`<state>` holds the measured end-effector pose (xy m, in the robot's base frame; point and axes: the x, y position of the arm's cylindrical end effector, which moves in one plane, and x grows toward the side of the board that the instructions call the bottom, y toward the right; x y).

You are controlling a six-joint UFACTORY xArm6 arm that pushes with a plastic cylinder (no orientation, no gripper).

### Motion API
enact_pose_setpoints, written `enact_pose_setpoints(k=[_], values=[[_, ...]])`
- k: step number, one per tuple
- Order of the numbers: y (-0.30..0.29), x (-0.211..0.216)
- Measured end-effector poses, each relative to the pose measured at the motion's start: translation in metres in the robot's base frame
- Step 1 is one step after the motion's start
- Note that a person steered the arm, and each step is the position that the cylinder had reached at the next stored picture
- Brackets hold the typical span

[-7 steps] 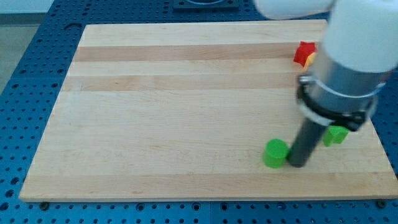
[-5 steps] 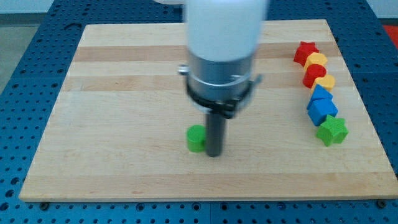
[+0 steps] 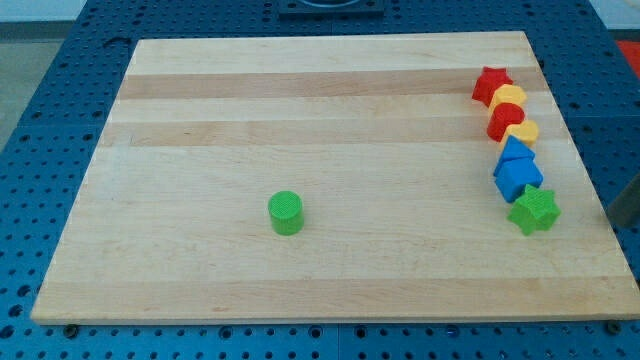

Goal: Move the green star below the green circle

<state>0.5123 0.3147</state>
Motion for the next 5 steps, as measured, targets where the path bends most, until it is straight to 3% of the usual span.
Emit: enact_pose_setpoints(k=[2,5], values=[[-0.079,-0.005],[-0.098,0.003]])
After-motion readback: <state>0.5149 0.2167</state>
